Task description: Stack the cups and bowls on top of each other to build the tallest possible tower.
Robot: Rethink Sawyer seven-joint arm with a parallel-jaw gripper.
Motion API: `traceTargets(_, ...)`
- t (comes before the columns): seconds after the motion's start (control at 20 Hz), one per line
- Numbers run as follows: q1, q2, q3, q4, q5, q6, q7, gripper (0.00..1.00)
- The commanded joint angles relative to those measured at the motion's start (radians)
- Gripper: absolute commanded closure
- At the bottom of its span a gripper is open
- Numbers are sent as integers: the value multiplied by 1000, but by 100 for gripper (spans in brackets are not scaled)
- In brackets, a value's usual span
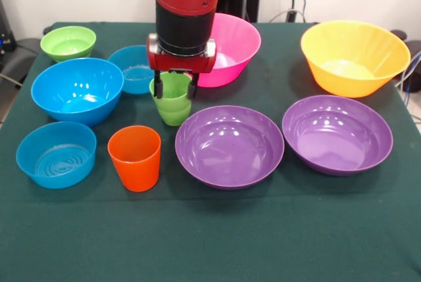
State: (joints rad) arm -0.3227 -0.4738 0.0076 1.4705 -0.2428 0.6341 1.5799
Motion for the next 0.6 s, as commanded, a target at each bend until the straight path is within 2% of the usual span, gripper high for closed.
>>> traceTargets(0.05, -5, 80, 59, 106, -87, -77, 7, 0)
traceTargets(0.25, 3, 85, 63, 126, -72, -90, 35, 0)
traceTargets(0.6, 29, 69, 59, 124, -43, -57, 58, 0)
